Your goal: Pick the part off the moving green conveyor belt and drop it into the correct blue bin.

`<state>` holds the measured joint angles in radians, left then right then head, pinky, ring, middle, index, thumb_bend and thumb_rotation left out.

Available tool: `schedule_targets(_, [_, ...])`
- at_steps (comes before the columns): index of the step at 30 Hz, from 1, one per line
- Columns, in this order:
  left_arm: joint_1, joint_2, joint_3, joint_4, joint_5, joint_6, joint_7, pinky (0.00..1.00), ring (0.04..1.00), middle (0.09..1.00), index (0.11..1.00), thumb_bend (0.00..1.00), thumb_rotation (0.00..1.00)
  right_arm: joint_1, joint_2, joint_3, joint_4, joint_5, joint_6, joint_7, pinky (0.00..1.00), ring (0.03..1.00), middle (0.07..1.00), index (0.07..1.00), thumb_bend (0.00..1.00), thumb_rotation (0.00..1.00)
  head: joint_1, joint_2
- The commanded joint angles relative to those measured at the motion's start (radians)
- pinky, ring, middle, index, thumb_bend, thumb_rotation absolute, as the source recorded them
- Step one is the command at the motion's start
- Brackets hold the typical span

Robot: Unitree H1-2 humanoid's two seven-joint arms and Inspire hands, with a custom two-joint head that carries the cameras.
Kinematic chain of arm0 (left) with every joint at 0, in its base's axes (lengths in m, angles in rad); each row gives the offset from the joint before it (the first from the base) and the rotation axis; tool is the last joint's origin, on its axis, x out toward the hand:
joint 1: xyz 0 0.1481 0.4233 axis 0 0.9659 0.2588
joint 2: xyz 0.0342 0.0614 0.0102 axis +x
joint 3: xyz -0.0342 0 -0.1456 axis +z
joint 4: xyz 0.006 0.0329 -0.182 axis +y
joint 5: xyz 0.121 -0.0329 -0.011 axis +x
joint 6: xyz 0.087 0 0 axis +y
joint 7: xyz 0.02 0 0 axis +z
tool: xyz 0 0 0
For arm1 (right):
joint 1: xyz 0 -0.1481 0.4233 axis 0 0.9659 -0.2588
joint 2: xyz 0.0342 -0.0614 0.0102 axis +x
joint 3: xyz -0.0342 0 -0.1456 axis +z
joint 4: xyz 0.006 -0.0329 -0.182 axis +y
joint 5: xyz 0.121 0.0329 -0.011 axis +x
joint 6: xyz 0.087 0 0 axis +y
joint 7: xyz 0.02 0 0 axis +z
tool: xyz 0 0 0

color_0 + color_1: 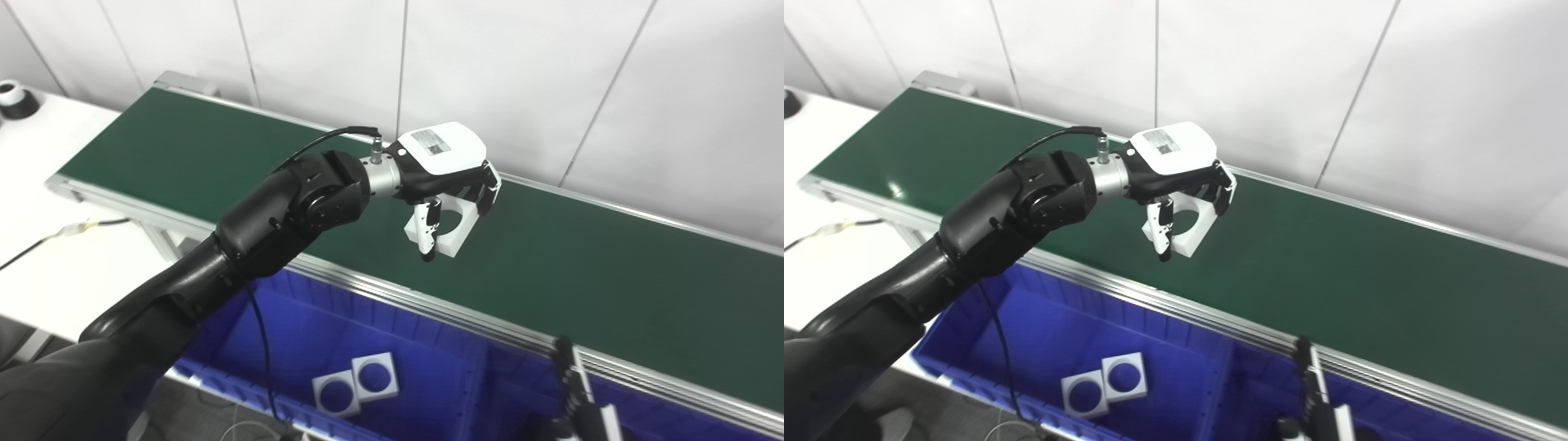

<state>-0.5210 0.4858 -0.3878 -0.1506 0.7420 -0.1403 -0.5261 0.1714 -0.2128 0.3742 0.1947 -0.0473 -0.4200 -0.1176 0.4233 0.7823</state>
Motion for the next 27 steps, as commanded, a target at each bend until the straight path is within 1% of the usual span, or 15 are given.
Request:
schedule_targets(1, [0.014,0.053,0.041,-0.076,-0.006,-0.012,0.011,0.27,0.339,0.433,0.506,0.52,0.00,-0.002,0.002,-0.027,-0.034,0.015,-0.050,0.026,0.95,0.961,0.973,0.995,0.87,0.96,0.017,0.007])
schedule_targets(3, [0.044,0.075,0.056,-0.103,0.000,-0.021,0.008,0.28,0.329,0.420,0.512,0.52,0.00,-0.001,0.006,-0.046,-0.035,0.019,-0.050,0.046,0.95,0.959,0.975,0.999,0.88,0.96,0.028,0.007])
schedule_targets(4, [0.070,0.089,0.068,-0.117,0.000,-0.026,0.011,0.28,0.331,0.418,0.513,0.52,0.00,-0.001,0.006,-0.057,-0.035,0.026,-0.050,0.061,0.95,0.958,0.975,1.000,0.89,0.97,0.054,0.004])
schedule_targets(5, [0.098,0.101,0.082,-0.132,-0.002,-0.026,0.016,0.32,0.377,0.443,0.509,0.52,0.00,-0.001,0.006,-0.068,-0.035,0.036,-0.050,0.077,0.95,0.960,0.980,1.000,0.89,0.97,0.063,0.004])
schedule_targets(7, [0.170,0.121,0.118,-0.165,0.003,-0.023,0.035,0.35,0.398,0.455,0.506,0.52,0.00,0.000,0.009,-0.090,-0.034,0.047,-0.050,0.101,0.95,0.959,0.980,1.000,0.90,0.97,0.082,-0.002])
schedule_targets(11, [0.277,0.120,0.173,-0.211,0.035,0.018,0.039,0.38,0.412,0.473,0.495,0.52,0.00,-0.001,0.016,-0.123,-0.026,0.047,-0.050,0.135,0.94,0.952,0.978,1.000,0.90,0.98,0.097,-0.013])
schedule_targets(14, [0.308,0.111,0.195,-0.223,0.044,0.032,0.032,0.42,0.454,0.501,0.474,0.52,0.00,-0.001,0.021,-0.138,-0.022,0.044,-0.050,0.151,0.94,0.952,0.979,1.000,0.90,0.99,0.097,-0.013])
schedule_targets(15, [0.351,0.102,0.211,-0.227,0.061,0.042,0.059,0.42,0.456,0.502,0.473,0.52,0.00,0.000,0.020,-0.144,-0.019,0.045,-0.050,0.159,0.94,0.952,0.979,1.000,0.90,0.99,0.116,-0.024])
schedule_targets(17, [0.422,0.081,0.239,-0.227,0.084,0.055,0.109,0.32,0.365,0.433,0.507,0.52,0.00,0.002,0.018,-0.153,-0.016,0.048,-0.050,0.175,0.93,0.951,0.980,1.000,0.88,0.99,0.126,-0.029])
schedule_targets(18, [0.446,0.070,0.249,-0.223,0.091,0.056,0.129,0.26,0.309,0.457,0.493,0.52,0.00,0.003,0.018,-0.158,-0.015,0.050,-0.050,0.183,0.94,0.953,0.985,1.000,0.87,0.99,0.126,-0.029])
schedule_targets(20, [0.470,0.050,0.259,-0.216,0.104,0.066,0.153,0.22,0.278,0.470,0.486,0.52,0.00,0.006,0.021,-0.169,-0.016,0.054,-0.050,0.199,0.94,0.955,0.987,1.000,0.86,1.00,0.143,-0.038])
schedule_targets(21, [0.489,0.033,0.264,-0.210,0.119,0.076,0.172,0.24,0.297,0.437,0.502,0.52,0.00,0.006,0.024,-0.177,-0.011,0.064,-0.050,0.214,0.94,0.954,0.988,1.000,0.87,0.99,0.147,-0.041])
schedule_targets(23, [0.524,0.000,0.271,-0.193,0.145,0.088,0.219,0.31,0.355,0.425,0.514,0.52,0.00,0.006,0.028,-0.193,-0.002,0.076,-0.050,0.239,0.96,0.962,0.996,1.000,0.87,0.98,0.151,-0.046])
schedule_targets(24, [0.537,-0.012,0.274,-0.184,0.155,0.089,0.241,0.32,0.359,0.425,0.514,0.52,0.00,0.006,0.031,-0.200,0.000,0.078,-0.050,0.249,0.96,0.963,0.997,1.000,0.87,0.98,0.151,-0.046])
schedule_targets(27, [0.579,-0.055,0.283,-0.140,0.209,0.073,0.360,0.35,0.388,0.435,0.509,0.52,0.00,0.010,0.038,-0.219,0.003,0.074,-0.050,0.265,0.96,0.962,0.996,1.000,0.88,0.98,0.149,-0.045])
